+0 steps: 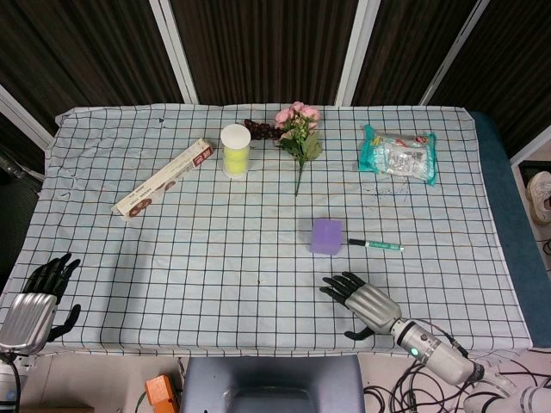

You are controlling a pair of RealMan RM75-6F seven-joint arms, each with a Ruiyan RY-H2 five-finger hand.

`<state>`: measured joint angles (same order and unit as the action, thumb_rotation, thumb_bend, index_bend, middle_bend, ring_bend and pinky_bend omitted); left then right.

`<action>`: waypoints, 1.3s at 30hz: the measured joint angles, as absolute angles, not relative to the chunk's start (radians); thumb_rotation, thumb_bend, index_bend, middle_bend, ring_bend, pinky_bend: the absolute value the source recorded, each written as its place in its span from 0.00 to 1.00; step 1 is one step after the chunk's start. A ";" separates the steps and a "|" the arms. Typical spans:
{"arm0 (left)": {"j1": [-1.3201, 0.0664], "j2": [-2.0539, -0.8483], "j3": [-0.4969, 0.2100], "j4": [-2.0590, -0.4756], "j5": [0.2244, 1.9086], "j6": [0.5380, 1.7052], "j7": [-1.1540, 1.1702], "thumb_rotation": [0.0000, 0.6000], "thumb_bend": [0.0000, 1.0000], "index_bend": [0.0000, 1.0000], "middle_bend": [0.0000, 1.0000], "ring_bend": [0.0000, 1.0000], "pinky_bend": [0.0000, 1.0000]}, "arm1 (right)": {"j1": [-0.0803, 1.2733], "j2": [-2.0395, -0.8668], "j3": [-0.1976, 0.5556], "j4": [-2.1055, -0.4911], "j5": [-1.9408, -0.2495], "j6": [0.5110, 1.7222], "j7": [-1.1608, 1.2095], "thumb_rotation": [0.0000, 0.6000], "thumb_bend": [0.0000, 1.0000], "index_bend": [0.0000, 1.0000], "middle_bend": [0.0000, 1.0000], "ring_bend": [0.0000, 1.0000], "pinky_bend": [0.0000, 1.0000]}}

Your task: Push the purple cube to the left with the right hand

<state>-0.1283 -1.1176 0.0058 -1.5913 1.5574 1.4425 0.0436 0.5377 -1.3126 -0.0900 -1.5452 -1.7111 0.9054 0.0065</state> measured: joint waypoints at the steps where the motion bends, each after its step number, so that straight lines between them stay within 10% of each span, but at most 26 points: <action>1: -0.128 -1.118 0.006 -1.591 1.558 1.443 0.044 1.00 0.43 0.00 0.00 0.00 0.12 | 0.540 -1.314 -0.090 -1.545 -1.706 0.903 0.002 1.00 0.36 0.06 0.00 0.00 0.00; 15: -0.122 -1.117 0.009 -1.592 1.561 1.452 0.045 1.00 0.43 0.00 0.00 0.00 0.12 | 0.526 -1.312 -0.063 -1.475 -1.621 0.940 -0.043 1.00 0.36 0.12 0.00 0.00 0.00; 28: -0.126 -1.116 0.006 -1.588 1.545 1.433 0.044 1.00 0.43 0.00 0.00 0.00 0.12 | 0.559 -1.412 0.061 -1.178 -1.384 0.850 -0.051 1.00 0.36 0.44 0.00 0.00 0.00; 39: -0.127 -1.115 0.006 -1.588 1.543 1.430 0.043 1.00 0.43 0.00 0.00 0.00 0.12 | 0.624 -1.526 0.119 -1.048 -1.276 0.773 -0.103 1.00 0.42 0.53 0.00 0.00 0.00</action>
<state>-0.1268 -1.1151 0.0058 -1.5877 1.5430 1.4300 0.0429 0.6243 -1.5260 0.1187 -1.0482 -1.2761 0.7733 -0.1028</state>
